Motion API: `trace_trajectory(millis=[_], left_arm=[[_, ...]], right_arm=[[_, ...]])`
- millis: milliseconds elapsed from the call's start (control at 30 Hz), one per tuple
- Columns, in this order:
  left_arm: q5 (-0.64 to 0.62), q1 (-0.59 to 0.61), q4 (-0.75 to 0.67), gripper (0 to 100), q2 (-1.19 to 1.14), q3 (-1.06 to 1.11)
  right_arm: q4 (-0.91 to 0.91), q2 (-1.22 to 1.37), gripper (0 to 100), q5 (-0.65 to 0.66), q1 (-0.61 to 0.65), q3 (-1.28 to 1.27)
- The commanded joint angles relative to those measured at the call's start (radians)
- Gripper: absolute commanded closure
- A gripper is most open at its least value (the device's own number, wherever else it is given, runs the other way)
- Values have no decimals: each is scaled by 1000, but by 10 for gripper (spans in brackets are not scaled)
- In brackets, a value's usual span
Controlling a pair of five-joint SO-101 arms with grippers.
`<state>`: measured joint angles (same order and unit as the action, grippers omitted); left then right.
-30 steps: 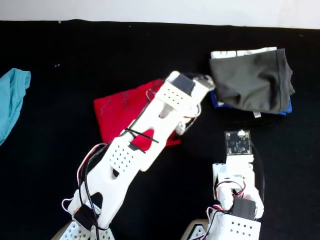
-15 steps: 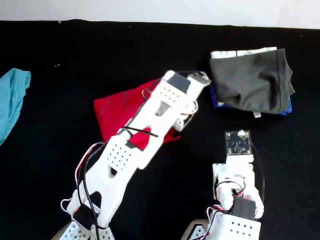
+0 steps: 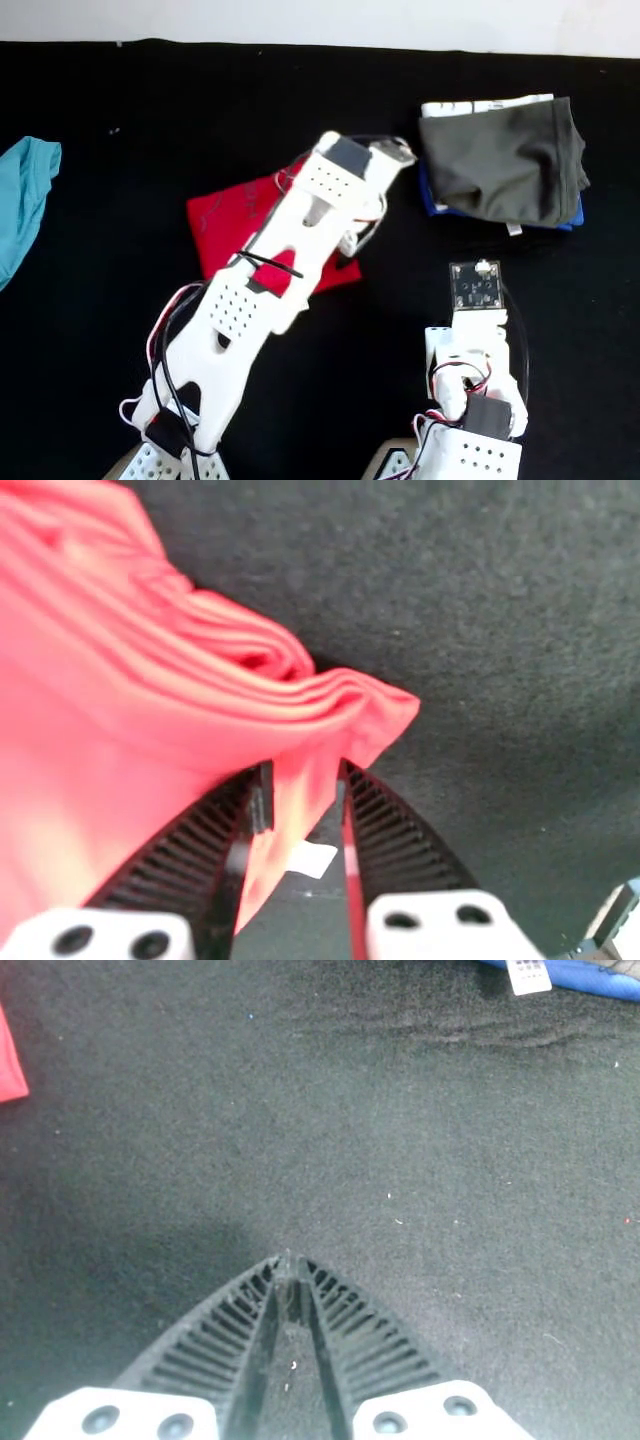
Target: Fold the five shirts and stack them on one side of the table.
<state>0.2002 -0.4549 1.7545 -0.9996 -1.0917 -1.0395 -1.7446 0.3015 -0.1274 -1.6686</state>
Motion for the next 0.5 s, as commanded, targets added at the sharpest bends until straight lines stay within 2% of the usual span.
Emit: trace_trajectory(millis=[0, 167, 467], left_arm=[[8, 16, 11, 880, 64, -36], [68, 13, 3, 880, 47, -30], [69, 18, -48, 880, -73, -38]], right_arm=[[1, -7, 991, 8, -7, -134], [1, -7, 991, 8, -7, -134], [1, -7, 991, 8, -7, -134]])
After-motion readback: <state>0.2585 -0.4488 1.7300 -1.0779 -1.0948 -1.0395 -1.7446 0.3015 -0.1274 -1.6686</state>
